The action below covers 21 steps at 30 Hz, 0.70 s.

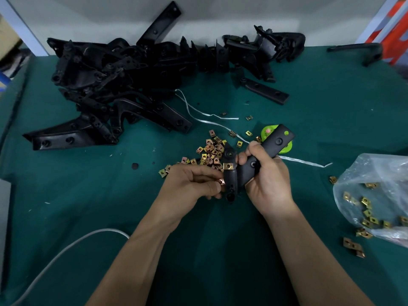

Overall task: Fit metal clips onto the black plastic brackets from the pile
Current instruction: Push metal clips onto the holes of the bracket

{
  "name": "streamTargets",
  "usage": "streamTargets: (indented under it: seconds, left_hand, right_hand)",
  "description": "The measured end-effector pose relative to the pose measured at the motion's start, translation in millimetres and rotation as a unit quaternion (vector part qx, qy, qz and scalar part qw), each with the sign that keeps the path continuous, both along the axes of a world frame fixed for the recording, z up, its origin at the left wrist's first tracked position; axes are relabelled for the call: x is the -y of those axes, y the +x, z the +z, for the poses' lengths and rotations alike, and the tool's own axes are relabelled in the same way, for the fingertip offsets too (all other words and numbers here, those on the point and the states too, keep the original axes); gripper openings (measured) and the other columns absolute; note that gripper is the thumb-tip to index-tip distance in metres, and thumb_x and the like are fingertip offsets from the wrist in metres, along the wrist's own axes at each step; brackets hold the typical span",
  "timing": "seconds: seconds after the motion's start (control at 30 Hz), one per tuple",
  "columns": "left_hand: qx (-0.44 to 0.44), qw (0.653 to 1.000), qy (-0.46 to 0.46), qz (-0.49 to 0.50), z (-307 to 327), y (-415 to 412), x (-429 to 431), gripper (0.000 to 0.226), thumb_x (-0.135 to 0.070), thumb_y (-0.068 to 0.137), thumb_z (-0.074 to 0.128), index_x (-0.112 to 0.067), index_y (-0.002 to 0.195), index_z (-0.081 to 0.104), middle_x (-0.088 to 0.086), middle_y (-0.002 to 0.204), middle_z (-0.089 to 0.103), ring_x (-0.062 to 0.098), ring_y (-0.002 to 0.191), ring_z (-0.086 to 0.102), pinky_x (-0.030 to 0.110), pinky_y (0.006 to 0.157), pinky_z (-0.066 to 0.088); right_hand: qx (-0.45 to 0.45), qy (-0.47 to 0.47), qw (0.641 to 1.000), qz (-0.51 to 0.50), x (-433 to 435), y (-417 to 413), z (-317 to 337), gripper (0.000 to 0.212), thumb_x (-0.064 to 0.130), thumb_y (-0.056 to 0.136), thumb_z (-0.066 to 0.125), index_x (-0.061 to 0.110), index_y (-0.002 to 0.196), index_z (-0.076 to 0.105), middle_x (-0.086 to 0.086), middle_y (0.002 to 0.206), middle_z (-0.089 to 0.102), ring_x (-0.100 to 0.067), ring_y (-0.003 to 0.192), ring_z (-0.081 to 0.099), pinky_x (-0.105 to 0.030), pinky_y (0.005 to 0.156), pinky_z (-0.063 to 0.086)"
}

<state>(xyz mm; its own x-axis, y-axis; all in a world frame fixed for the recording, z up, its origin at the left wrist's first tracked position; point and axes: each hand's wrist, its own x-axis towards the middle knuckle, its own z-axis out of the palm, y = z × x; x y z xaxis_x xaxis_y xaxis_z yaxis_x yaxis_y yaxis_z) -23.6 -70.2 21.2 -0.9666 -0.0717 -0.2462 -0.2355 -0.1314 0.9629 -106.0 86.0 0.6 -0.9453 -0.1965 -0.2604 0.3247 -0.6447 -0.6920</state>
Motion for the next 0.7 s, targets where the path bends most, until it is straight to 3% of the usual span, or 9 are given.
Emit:
streamTargets:
  seconds: [0.13,0.3,0.53,0.7]
  left_hand:
    - [0.016,1.0,-0.019,-0.013,0.1,0.9,2.1,0.025,0.013,0.076,0.074,-0.009,0.085,0.08,0.016,0.074,0.075,0.019,0.06,0.068,0.021,0.056,0.05]
    - [0.037,0.995,-0.068,-0.062,2.0,0.1,-0.5,0.02,-0.006,0.062,0.076,-0.017,0.078,0.082,0.014,0.069,0.073,0.017,0.062,0.064,0.023,0.057,0.047]
    - [0.025,0.996,-0.04,-0.078,4.2,2.1,-7.2,0.031,0.0,0.077,0.079,-0.025,0.096,0.08,0.012,0.079,0.077,0.016,0.068,0.069,0.019,0.059,0.048]
    - [0.046,0.996,-0.055,-0.06,6.4,0.9,-6.1,0.023,0.006,0.079,0.078,-0.017,0.078,0.079,0.011,0.069,0.075,0.014,0.062,0.069,0.016,0.055,0.047]
  right_hand:
    - [-0.028,0.025,0.999,0.011,0.5,-0.4,-5.8,0.03,0.009,0.097,0.06,0.012,0.067,0.061,-0.011,0.063,0.051,-0.024,0.06,0.057,-0.037,0.064,0.055]
    - [-0.08,0.122,0.989,0.021,3.1,2.5,-12.9,0.029,0.016,0.095,0.062,0.013,0.067,0.057,-0.013,0.063,0.048,-0.028,0.06,0.06,-0.039,0.063,0.053]
    - [-0.058,0.058,0.997,-0.01,5.0,1.0,-10.7,0.03,0.009,0.096,0.059,0.014,0.066,0.059,-0.006,0.058,0.05,-0.019,0.052,0.055,-0.033,0.057,0.05]
    - [-0.041,0.016,0.999,-0.009,3.9,1.6,-10.6,0.032,0.008,0.096,0.06,0.016,0.065,0.062,-0.007,0.059,0.049,-0.021,0.053,0.054,-0.033,0.056,0.05]
